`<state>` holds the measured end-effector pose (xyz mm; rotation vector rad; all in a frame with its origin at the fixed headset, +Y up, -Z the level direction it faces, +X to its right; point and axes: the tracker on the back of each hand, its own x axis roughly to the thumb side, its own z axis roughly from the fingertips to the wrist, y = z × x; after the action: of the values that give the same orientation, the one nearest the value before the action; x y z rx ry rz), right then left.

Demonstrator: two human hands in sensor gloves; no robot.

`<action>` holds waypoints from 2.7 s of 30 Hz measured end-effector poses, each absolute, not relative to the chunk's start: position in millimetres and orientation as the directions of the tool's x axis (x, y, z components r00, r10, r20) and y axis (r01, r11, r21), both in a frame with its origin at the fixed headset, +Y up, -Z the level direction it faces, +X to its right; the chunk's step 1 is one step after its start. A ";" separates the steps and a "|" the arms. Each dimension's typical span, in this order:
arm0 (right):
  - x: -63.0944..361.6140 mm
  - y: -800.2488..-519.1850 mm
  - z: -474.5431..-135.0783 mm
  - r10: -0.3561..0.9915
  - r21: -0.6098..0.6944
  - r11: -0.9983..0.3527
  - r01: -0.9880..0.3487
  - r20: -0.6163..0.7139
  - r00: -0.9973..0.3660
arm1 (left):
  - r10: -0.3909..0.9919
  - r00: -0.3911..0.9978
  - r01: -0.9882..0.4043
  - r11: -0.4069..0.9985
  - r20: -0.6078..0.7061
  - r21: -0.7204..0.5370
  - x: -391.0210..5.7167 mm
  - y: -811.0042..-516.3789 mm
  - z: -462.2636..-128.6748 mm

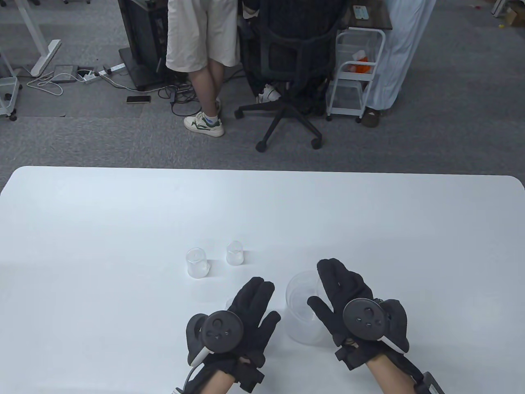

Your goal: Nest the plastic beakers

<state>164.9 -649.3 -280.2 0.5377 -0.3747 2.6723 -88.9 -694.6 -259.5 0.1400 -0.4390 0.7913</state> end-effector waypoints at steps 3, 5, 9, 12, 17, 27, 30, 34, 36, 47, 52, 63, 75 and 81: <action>161.2 -653.5 -280.8 0.272 -0.164 -0.916 -0.365 0.415 -0.868 | 0.656 0.623 -0.712 0.701 0.426 -0.039 -89.6 -694.3 -259.8; 159.3 -656.3 -280.9 0.254 -0.165 -0.922 -0.349 0.421 -0.871 | 0.659 0.622 -0.714 0.699 0.422 -0.041 -90.4 -694.1 -259.9; 157.5 -661.6 -281.5 0.242 -0.140 -0.934 -0.328 0.426 -0.872 | 0.665 0.626 -0.713 0.700 0.407 -0.047 -92.8 -691.9 -260.6; 160.8 -660.6 -280.2 0.275 -0.141 -0.920 -0.366 0.434 -0.858 | 0.650 0.646 -0.699 0.714 0.401 -0.030 -97.6 -685.4 -262.0; 174.6 -652.6 -272.5 0.369 -0.159 -0.866 -0.474 0.438 -0.820 | 0.602 0.717 -0.630 0.776 0.352 -0.044 -114.5 -668.8 -272.7; 211.1 -652.9 -253.0 0.552 -0.170 -0.725 -0.668 0.438 -0.710 | 0.506 0.845 -0.512 0.859 0.174 -0.009 -159.6 -655.1 -310.8; 220.9 -658.8 -247.3 0.593 -0.169 -0.683 -0.711 0.440 -0.674 | 0.500 0.857 -0.505 0.863 0.122 0.008 -170.0 -659.0 -324.7; 229.3 -665.8 -241.5 0.655 -0.159 -0.619 -0.769 0.436 -0.617 | 0.453 0.889 -0.455 0.890 0.065 0.014 -176.3 -665.4 -342.2; 232.7 -669.1 -238.8 0.671 -0.158 -0.600 -0.784 0.435 -0.601 | 0.417 0.908 -0.418 0.909 0.037 0.000 -177.7 -670.0 -351.8; 240.8 -680.2 -232.1 0.718 -0.150 -0.557 -0.817 0.408 -0.565 | 0.281 0.953 -0.294 0.948 -0.117 -0.125 -184.8 -710.6 -400.5; 238.5 -683.6 -234.3 0.712 -0.137 -0.575 -0.807 0.401 -0.576 | 0.211 0.960 -0.253 0.937 -0.185 -0.240 -189.7 -736.1 -411.6; 236.1 -686.1 -236.5 0.713 -0.125 -0.586 -0.800 0.389 -0.583 | 0.224 0.960 -0.252 0.954 -0.169 -0.164 -189.8 -747.4 -416.0; 234.8 -686.8 -235.8 0.714 -0.127 -0.590 -0.797 0.379 -0.589 | 0.329 0.941 -0.333 0.942 -0.083 -0.036 -188.3 -726.8 -394.1; 232.8 -687.4 -236.5 0.721 -0.118 -0.579 -0.807 0.387 -0.574 | 0.527 0.850 -0.526 0.848 0.005 0.065 -183.5 -700.5 -369.3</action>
<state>232.8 -687.4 -236.5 0.3735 -0.3537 2.1789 -183.5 -700.5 -369.3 0.0646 0.0129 0.5545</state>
